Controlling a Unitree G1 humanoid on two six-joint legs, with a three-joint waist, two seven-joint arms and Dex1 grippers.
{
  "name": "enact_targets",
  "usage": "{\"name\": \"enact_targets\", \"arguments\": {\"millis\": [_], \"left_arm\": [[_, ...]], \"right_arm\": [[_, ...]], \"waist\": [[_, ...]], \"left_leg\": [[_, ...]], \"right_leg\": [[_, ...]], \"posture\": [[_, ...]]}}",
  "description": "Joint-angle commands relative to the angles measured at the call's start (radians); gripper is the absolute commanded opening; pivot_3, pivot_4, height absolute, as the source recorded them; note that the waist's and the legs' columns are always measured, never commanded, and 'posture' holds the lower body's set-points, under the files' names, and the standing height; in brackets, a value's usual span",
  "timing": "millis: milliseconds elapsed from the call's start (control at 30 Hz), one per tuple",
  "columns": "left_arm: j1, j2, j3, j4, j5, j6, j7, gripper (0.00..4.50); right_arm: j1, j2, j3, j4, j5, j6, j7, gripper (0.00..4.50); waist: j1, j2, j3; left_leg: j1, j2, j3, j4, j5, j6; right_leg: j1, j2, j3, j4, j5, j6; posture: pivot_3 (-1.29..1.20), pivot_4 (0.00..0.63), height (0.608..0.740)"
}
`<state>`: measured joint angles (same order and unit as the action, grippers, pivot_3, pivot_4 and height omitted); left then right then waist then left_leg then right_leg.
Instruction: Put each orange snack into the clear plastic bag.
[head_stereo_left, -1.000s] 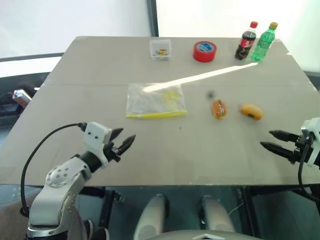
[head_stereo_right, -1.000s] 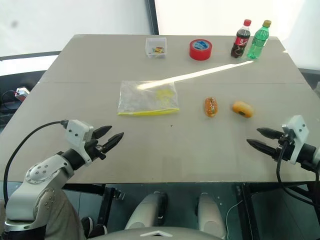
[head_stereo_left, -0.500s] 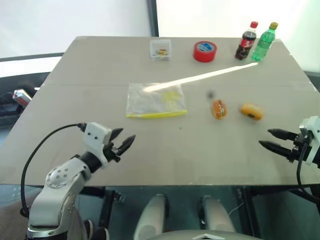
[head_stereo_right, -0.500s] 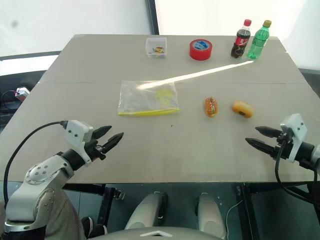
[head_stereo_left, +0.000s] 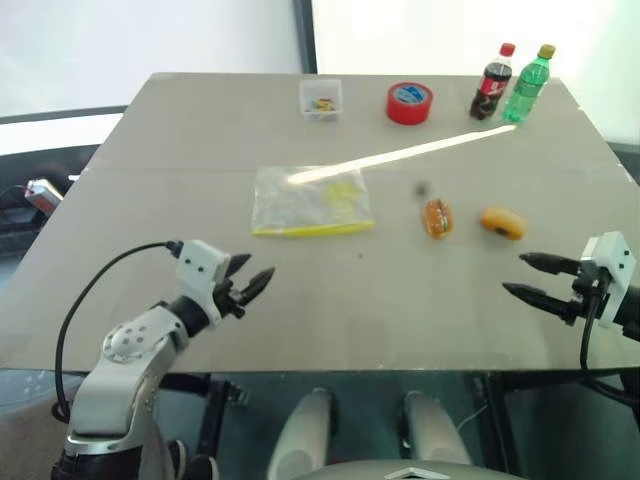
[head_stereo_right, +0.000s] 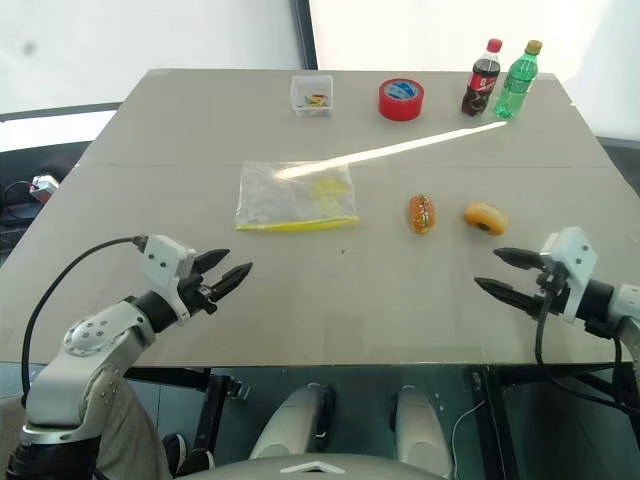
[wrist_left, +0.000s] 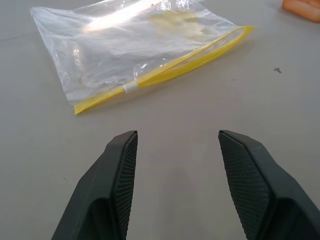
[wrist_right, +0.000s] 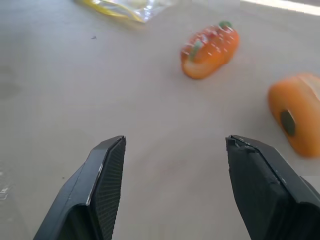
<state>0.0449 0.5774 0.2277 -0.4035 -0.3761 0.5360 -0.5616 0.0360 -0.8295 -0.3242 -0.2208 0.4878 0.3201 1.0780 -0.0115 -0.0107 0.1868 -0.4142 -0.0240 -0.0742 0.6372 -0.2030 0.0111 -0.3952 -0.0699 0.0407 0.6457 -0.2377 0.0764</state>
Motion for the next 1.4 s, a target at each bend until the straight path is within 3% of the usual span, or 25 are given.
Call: {"name": "enact_targets", "arguments": {"millis": [33,400,733,967,1400], "left_arm": [[-0.076,0.000,0.012,0.077,-0.010,-0.010,-0.003,2.71],[-0.597,-0.044,-0.033,0.603,0.004,0.074,0.018,2.71],[-0.855,-0.077,-0.119,1.106,0.143,-0.064,0.006,2.71],[-0.915,-0.107,-0.126,1.224,0.178,-0.095,0.002,2.71],[-0.964,-0.136,-0.054,1.272,0.161,-0.135,0.077,2.71]], "right_arm": [[-0.043,-0.006,0.016,-0.096,0.006,-0.013,-0.021,3.25],[-0.205,0.010,0.117,-0.130,0.004,0.017,-0.064,3.25],[-0.196,0.015,0.105,-0.119,-0.009,-0.001,-0.085,3.25],[-0.182,0.017,0.099,-0.121,-0.009,-0.004,-0.096,3.25],[-0.153,0.019,0.098,-0.127,-0.006,-0.017,-0.107,3.25]], "waist": [[0.000,0.000,0.000],[0.004,-0.002,0.000],[-0.001,-0.002,0.000],[0.001,-0.002,0.000],[-0.001,-0.002,0.000]], "left_leg": [[0.000,0.000,0.000,0.000,0.000,0.000],[-0.002,-0.005,-0.004,0.001,0.000,0.000],[-0.002,-0.006,-0.004,0.000,0.000,0.000],[-0.001,-0.006,-0.004,0.000,0.000,0.000],[-0.001,-0.006,-0.005,0.004,0.000,0.000]], "right_leg": [[0.000,0.000,0.000,0.000,0.000,0.000],[0.001,-0.001,-0.003,0.000,0.002,0.003],[0.000,-0.001,-0.003,0.001,0.002,0.003],[0.000,-0.001,-0.004,0.003,0.002,0.003],[0.000,-0.001,-0.004,0.007,0.002,0.003]], "posture": [[0.00,0.150,0.740],[0.00,0.150,0.740],[0.00,0.150,0.740],[0.00,0.150,0.740],[0.00,0.150,0.740]]}}
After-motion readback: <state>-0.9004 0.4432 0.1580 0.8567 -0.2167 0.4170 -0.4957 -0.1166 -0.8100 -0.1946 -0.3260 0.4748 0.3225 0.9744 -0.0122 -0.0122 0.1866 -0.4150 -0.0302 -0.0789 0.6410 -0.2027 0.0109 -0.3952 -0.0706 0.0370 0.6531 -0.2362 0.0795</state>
